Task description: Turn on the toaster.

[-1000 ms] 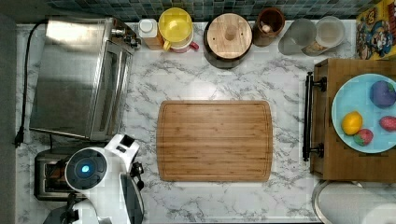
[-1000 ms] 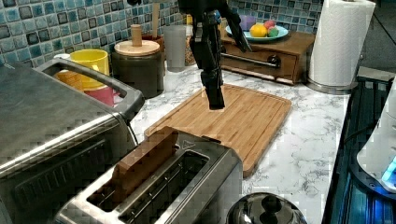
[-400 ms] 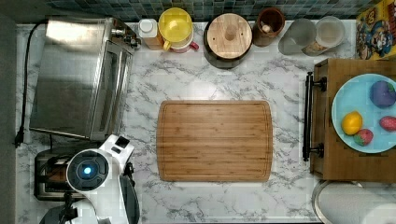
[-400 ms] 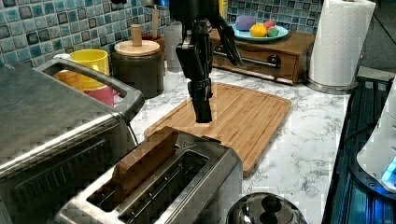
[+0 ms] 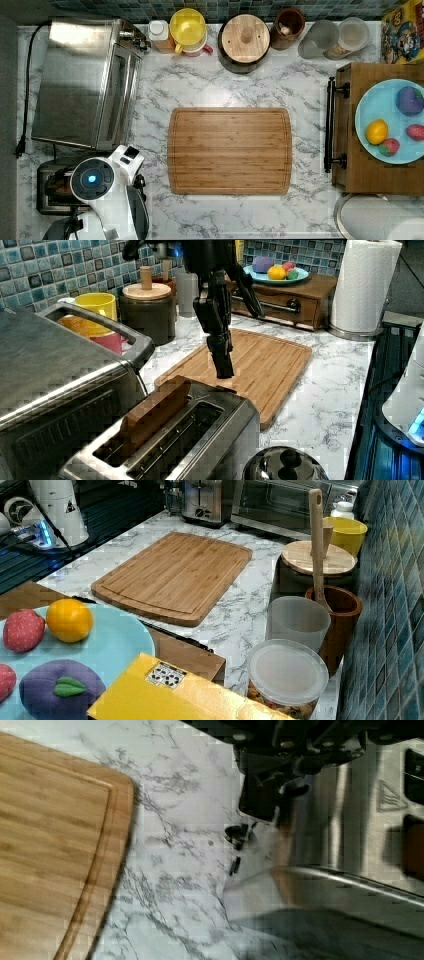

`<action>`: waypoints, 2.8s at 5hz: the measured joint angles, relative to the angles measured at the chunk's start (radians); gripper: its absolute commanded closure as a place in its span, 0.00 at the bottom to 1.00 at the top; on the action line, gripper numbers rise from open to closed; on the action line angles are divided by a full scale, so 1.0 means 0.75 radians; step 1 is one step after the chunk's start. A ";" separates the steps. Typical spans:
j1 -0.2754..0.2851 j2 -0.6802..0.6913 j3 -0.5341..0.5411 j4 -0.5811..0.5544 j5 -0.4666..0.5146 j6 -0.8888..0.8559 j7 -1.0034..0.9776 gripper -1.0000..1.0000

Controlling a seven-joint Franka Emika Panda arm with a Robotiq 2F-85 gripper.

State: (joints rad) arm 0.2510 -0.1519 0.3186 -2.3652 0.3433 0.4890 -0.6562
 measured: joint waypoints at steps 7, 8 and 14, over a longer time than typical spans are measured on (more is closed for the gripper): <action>-0.007 0.088 0.057 -0.016 -0.090 0.082 0.111 1.00; 0.000 0.105 0.055 -0.036 -0.057 0.126 0.111 1.00; 0.002 0.134 0.035 -0.167 0.073 0.388 0.036 1.00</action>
State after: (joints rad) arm 0.2524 -0.0513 0.3445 -2.4902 0.3979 0.7803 -0.6294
